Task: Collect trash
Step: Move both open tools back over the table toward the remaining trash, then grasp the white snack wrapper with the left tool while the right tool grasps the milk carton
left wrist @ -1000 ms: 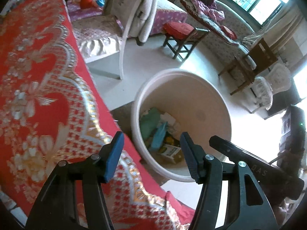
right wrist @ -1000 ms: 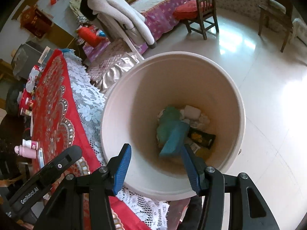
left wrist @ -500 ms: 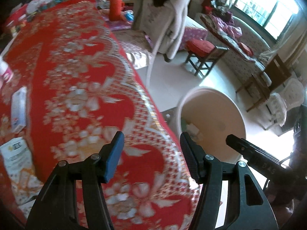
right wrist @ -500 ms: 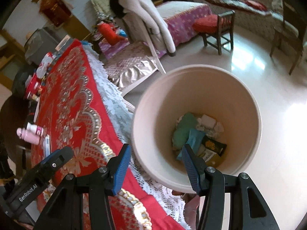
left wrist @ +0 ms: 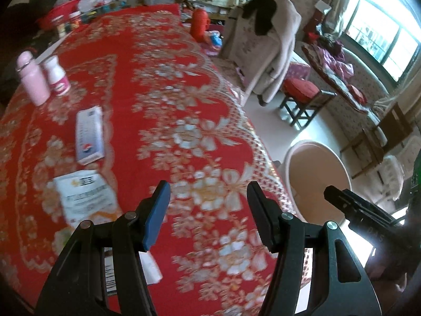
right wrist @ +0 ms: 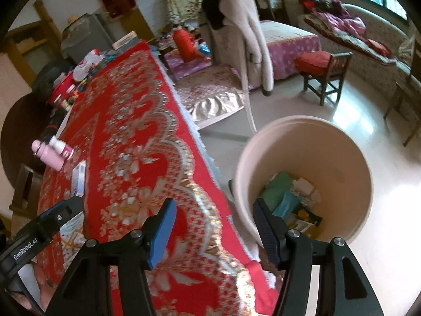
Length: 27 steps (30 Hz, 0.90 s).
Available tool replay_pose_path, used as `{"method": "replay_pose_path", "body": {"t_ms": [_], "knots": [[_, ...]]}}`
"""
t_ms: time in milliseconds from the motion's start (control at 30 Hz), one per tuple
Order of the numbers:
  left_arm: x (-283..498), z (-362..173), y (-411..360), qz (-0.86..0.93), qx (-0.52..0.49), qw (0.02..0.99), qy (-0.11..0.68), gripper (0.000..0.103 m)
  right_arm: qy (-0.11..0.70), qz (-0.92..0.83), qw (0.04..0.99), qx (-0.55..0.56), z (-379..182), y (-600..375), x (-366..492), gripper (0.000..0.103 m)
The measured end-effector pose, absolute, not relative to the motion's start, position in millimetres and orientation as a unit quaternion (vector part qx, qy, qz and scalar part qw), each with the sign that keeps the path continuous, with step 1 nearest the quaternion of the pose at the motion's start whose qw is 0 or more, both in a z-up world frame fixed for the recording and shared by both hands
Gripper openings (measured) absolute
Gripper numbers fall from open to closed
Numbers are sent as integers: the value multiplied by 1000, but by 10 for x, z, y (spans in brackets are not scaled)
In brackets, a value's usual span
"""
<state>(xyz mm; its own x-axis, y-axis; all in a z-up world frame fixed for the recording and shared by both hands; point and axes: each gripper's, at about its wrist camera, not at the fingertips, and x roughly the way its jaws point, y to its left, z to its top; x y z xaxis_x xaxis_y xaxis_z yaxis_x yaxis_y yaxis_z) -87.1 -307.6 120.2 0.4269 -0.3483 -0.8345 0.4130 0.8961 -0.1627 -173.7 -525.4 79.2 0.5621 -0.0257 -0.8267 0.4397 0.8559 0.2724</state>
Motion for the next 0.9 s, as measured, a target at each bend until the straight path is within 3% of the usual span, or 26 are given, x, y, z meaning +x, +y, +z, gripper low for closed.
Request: {"method": "replay_pose_path", "body": {"t_ms": [467, 900], "knots": [[-856, 1221, -1934, -156, -5, 854, 496, 59, 463, -62, 867, 174, 874, -4394, -1431, 59], [-748, 925, -922, -101, -62, 836, 536, 59, 503, 30, 854, 130, 684, -3658, -1078, 59]]}}
